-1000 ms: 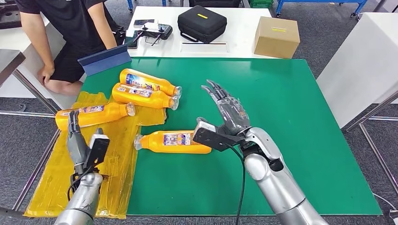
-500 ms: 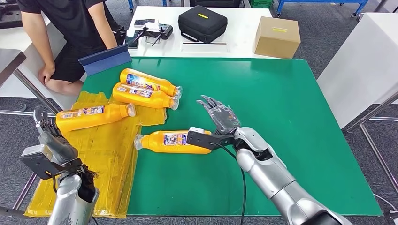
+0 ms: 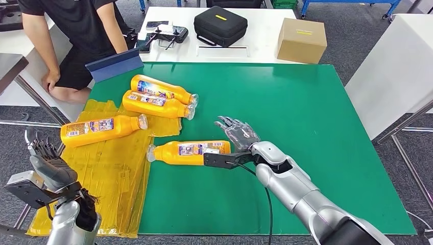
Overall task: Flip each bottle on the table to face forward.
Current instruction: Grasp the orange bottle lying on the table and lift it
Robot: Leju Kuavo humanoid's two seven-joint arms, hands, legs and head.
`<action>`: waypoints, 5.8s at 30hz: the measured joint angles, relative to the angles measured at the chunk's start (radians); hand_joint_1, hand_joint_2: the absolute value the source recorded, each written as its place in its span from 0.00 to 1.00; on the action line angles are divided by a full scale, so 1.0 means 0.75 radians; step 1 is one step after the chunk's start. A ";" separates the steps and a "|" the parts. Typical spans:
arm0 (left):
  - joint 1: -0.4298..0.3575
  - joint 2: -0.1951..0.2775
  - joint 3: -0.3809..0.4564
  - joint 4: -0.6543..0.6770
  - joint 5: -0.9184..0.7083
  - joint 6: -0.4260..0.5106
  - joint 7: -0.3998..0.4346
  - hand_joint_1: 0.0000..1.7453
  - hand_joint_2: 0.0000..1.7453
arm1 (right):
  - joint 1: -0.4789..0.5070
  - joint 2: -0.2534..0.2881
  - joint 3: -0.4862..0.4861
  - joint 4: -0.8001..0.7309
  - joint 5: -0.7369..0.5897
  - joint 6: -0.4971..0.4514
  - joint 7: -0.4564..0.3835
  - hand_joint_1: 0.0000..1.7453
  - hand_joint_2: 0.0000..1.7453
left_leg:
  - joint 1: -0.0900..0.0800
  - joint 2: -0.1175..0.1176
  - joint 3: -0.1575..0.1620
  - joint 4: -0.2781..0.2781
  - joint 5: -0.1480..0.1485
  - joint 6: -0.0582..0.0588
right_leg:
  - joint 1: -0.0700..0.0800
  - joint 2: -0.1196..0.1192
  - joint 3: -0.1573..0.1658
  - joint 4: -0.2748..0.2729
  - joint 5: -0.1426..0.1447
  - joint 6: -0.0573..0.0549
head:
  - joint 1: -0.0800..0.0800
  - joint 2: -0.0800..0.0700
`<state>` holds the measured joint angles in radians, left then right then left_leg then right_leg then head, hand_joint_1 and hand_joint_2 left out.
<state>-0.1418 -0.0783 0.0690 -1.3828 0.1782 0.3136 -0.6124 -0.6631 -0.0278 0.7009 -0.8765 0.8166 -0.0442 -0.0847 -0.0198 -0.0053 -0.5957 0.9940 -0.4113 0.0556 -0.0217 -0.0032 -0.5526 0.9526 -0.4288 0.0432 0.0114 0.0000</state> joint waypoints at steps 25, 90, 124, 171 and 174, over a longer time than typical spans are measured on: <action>0.091 0.013 0.038 -0.029 0.027 0.021 -0.004 0.00 0.00 | -0.020 0.001 0.108 -0.115 -0.176 -0.034 -0.088 0.00 0.50 | 0.000 0.000 0.000 0.000 0.000 0.000 | 0.000 0.000 0.000 0.000 0.000 0.000 | 0.000 0.000; 0.048 0.013 0.059 -0.007 0.077 -0.020 0.005 0.00 0.00 | -0.039 -0.021 0.313 0.221 -0.187 0.037 -0.008 1.00 1.00 | 0.000 0.000 0.005 0.000 0.000 0.000 | 0.000 0.000 0.002 0.000 0.000 0.000 | 0.000 0.000; 0.202 -0.072 -0.286 -0.061 0.516 -0.419 0.324 0.00 0.00 | 0.097 -0.197 -0.065 -0.506 -0.304 0.006 0.125 1.00 1.00 | -0.001 0.000 -0.004 0.000 0.000 0.000 | 0.000 0.000 -0.005 -0.001 0.002 -0.001 | 0.000 0.000; 0.082 -0.130 -0.502 -0.050 0.614 -0.418 0.346 0.00 1.00 | 0.084 0.284 0.116 -0.364 -0.410 0.046 0.093 1.00 1.00 | 0.000 0.000 -0.007 0.000 0.003 -0.002 | 0.001 0.000 -0.008 0.000 0.003 -0.002 | 0.000 0.000; 0.081 -0.130 -0.489 -0.050 0.616 -0.418 0.342 0.00 1.00 | 0.086 0.284 0.133 -0.307 -0.423 0.031 0.066 1.00 1.00 | 0.000 0.000 -0.007 0.000 0.003 -0.002 | 0.001 0.000 -0.008 0.000 0.003 -0.002 | 0.000 0.000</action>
<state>-0.0808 -0.1759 -0.2977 -1.4204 0.6399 -0.0002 -0.3557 -0.5988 0.1855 0.8007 -1.1067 0.4995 -0.0212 -0.0352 -0.0195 -0.0052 -0.6012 0.9939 -0.4090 0.0542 -0.0210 -0.0029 -0.5587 0.9528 -0.4265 0.0420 0.0113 0.0000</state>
